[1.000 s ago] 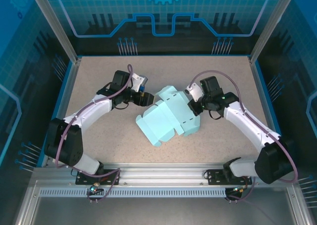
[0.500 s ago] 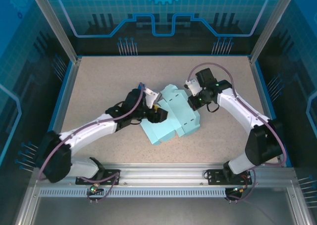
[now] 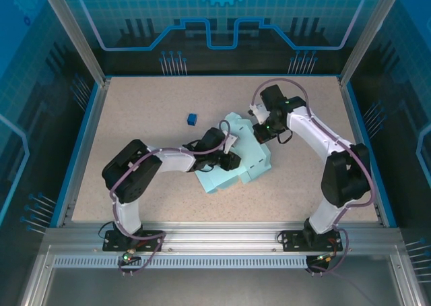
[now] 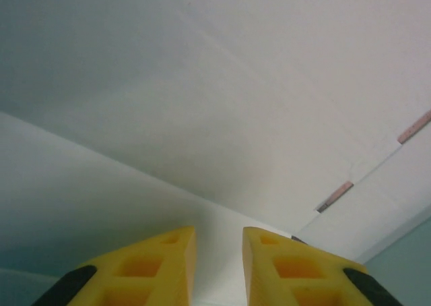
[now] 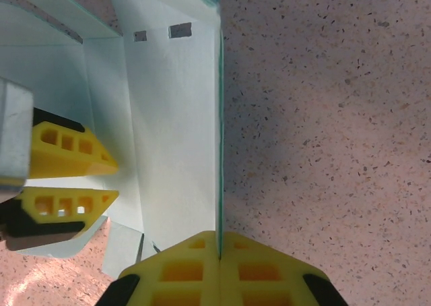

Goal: Fold the paper box

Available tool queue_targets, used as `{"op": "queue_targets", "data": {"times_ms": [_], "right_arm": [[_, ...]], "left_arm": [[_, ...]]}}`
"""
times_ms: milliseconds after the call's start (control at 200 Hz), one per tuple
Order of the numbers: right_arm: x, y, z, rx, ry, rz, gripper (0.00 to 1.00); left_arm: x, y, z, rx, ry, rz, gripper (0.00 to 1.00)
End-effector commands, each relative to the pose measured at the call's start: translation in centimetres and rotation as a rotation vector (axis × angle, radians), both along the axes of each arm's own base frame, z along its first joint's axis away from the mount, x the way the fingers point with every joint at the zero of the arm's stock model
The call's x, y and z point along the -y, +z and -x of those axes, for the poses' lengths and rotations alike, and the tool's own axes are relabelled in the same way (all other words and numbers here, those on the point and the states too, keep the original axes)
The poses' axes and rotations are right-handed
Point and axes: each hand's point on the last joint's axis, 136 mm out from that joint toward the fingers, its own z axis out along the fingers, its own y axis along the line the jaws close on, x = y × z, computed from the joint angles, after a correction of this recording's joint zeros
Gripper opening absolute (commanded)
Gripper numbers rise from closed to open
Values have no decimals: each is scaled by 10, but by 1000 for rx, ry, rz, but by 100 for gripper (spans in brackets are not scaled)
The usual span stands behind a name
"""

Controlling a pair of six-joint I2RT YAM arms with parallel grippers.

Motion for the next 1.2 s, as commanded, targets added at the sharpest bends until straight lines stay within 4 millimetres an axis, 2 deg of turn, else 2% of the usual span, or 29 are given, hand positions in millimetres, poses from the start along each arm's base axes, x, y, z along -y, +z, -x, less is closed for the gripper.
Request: {"op": "queue_targets", "data": {"times_ms": [0, 90, 210, 410, 540, 605, 675, 755, 900, 985, 1191], "right_arm": [[-4, 3, 0, -22, -24, 12, 0], [-15, 4, 2, -25, -30, -4, 0], [-39, 9, 6, -25, -12, -53, 0], [-69, 6, 14, -35, -4, -97, 0], [-77, -5, 17, -40, -11, -78, 0], [-75, -9, 16, -32, -22, -54, 0], [-67, -6, 11, 0, -30, -16, 0], [-57, 5, 4, 59, -30, 16, 0], [-45, 27, -3, 140, 57, 37, 0], [-41, 33, -2, 154, 137, 40, 0], [-36, 37, 1, 140, 265, -36, 0]], "left_arm": [[4, -8, -8, 28, 22, 34, 22], [4, -19, -7, 8, 41, 53, 18], [3, -30, -5, 1, 63, 78, 16], [-4, -35, -6, 27, 94, 97, 14], [-9, -35, -8, 21, 113, 120, 15], [-12, -32, -9, 24, 118, 129, 16], [-16, -24, -11, 28, 128, 153, 20], [-24, -8, -14, 48, 143, 180, 26], [-39, 32, -18, 118, 157, 221, 43], [-55, 55, -22, 158, 175, 229, 49], [-93, 90, -43, 201, 232, 202, 53]]}}
